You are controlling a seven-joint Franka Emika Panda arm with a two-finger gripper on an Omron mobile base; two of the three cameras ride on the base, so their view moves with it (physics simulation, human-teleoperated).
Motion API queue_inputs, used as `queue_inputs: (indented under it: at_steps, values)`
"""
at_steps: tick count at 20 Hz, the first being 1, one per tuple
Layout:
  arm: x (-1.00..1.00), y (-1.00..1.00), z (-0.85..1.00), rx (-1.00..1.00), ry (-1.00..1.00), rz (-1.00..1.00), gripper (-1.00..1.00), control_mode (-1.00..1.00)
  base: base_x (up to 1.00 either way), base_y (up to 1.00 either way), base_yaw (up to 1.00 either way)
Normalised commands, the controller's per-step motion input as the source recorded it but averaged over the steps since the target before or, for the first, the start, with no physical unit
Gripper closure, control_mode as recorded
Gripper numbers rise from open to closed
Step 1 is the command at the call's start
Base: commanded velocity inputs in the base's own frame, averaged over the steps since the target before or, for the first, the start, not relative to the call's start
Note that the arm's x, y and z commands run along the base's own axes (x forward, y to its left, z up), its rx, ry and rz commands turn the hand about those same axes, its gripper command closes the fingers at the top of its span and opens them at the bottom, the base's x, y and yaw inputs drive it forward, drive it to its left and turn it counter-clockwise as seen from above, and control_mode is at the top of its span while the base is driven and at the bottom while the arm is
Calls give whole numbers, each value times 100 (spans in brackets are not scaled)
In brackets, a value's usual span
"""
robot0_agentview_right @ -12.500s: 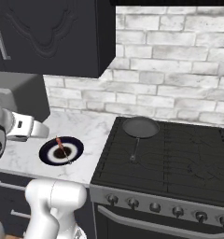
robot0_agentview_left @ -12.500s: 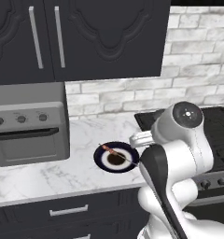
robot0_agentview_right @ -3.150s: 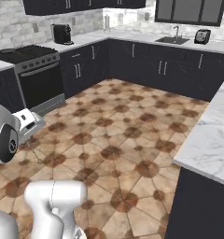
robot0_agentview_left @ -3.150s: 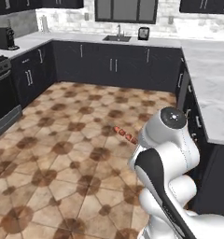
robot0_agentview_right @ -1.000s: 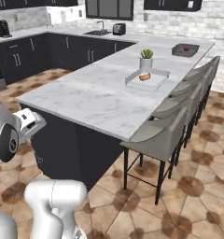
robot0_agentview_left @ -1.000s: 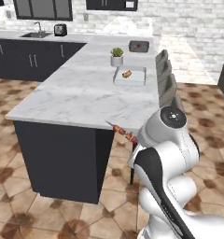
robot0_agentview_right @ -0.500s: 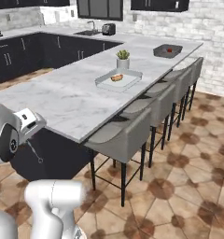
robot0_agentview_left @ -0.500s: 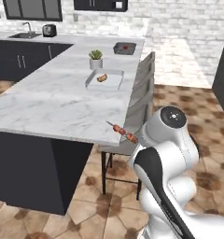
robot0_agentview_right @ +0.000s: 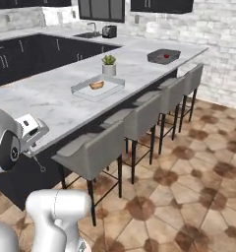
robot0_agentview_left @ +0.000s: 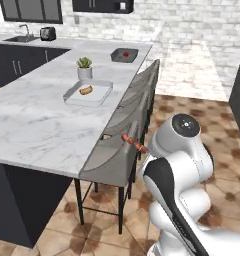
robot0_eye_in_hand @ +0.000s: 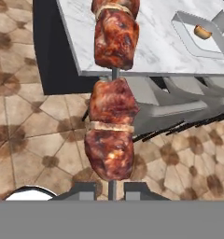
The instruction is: Place the cold items (eggplant and bell pepper) from the fridge in one tupperware on the dining counter. Place the warm items (hot dog and kebab skewer) in the stove area in another tupperware.
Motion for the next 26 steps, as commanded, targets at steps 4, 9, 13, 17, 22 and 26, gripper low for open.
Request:
queue_inputs:
  at_steps: [4, 9, 13, 17, 22, 26]
  values:
    - [0, 0, 0, 0, 0, 0, 100, 100, 51, -89, 30]
    - [0, 0, 0, 0, 0, 0, 100, 100, 53, -73, 39]
    - [0, 0, 0, 0, 0, 0, 100, 100, 58, -60, 46]
    - [0, 0, 0, 0, 0, 0, 100, 100, 61, -71, 40]
    - [0, 0, 0, 0, 0, 0, 100, 100, 65, -86, 31]
    - [0, 0, 0, 0, 0, 0, 100, 100, 63, -81, 34]
